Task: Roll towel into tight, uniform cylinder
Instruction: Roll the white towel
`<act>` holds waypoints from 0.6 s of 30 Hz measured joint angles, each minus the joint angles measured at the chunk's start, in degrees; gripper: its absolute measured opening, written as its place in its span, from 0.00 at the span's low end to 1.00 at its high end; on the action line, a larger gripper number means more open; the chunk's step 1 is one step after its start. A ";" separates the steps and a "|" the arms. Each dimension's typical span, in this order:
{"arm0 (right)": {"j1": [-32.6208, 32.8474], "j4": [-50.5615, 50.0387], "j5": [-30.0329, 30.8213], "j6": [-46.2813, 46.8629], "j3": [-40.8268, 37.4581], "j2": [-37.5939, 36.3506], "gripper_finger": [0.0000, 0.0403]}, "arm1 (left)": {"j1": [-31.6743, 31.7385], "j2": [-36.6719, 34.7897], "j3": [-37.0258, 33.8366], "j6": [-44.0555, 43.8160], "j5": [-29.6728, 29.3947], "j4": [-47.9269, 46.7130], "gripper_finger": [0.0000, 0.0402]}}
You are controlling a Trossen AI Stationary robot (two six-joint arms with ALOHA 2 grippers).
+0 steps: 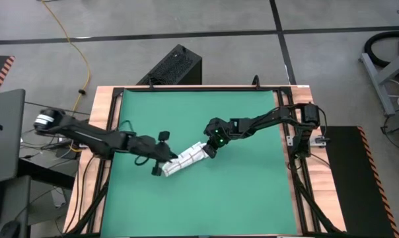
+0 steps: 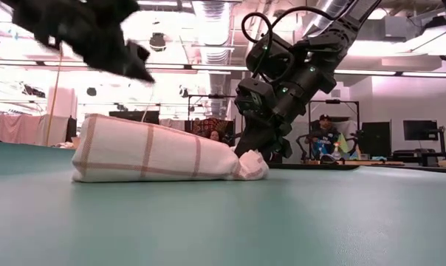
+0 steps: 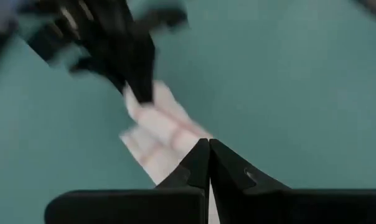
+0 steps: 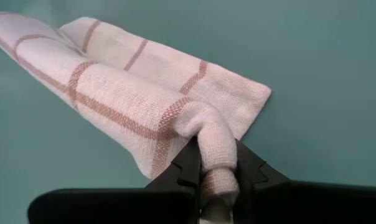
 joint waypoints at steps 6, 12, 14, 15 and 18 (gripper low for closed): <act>0.14 0.00 -0.42 -0.01 -0.02 0.04 0.14 | -5.19 -2.06 0.36 0.56 -2.17 5.17 0.00; 0.14 -0.02 -0.59 -0.05 -0.04 0.07 0.14 | -6.88 8.76 1.61 2.34 -2.87 4.35 0.00; 0.14 -0.02 -0.63 -0.08 -0.04 0.07 0.14 | -6.88 12.27 3.01 3.32 -3.75 3.94 0.00; 0.14 -0.04 -0.63 -0.08 -0.04 0.07 0.14 | -6.88 13.78 4.09 3.68 -4.19 3.90 0.00; 0.14 -0.12 -0.66 -0.17 -0.04 0.07 0.14 | -6.88 16.72 7.32 4.66 -6.22 0.60 0.00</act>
